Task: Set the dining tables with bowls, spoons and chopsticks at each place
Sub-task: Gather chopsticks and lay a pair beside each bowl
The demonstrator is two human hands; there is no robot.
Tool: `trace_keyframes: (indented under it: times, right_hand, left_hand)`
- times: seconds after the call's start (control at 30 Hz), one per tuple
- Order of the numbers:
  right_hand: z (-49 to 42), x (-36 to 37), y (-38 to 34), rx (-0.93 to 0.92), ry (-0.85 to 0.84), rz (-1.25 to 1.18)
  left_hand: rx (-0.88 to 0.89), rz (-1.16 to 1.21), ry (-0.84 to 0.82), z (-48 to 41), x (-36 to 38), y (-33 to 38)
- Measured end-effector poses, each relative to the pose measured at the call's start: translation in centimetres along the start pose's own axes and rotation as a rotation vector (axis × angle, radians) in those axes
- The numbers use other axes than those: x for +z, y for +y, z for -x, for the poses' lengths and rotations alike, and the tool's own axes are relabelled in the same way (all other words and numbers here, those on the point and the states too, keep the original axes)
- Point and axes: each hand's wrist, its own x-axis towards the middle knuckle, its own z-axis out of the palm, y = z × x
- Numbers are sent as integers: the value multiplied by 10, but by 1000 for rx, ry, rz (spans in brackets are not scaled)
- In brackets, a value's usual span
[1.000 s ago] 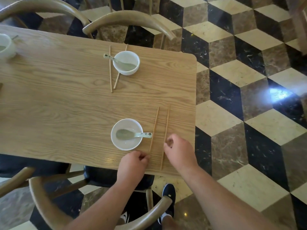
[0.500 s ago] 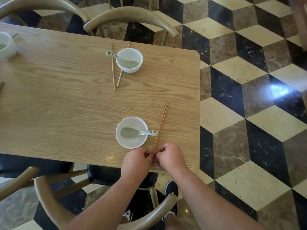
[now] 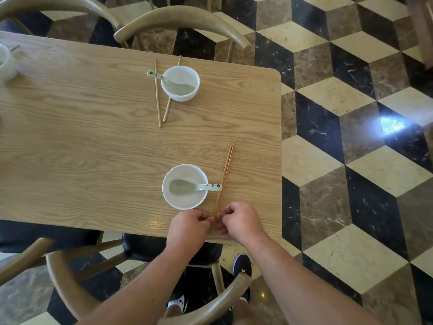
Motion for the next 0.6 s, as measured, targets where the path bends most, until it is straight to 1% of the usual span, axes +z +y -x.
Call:
trace_keyframes:
  times: [0.33, 0.6]
  right_hand:
    - [-1, 0, 0, -9, -15, 24]
    - [-1, 6, 0, -40, 39, 101]
  left_hand:
    - [12, 20, 11, 2, 0, -1]
    - [-18, 44, 54, 8, 6, -1]
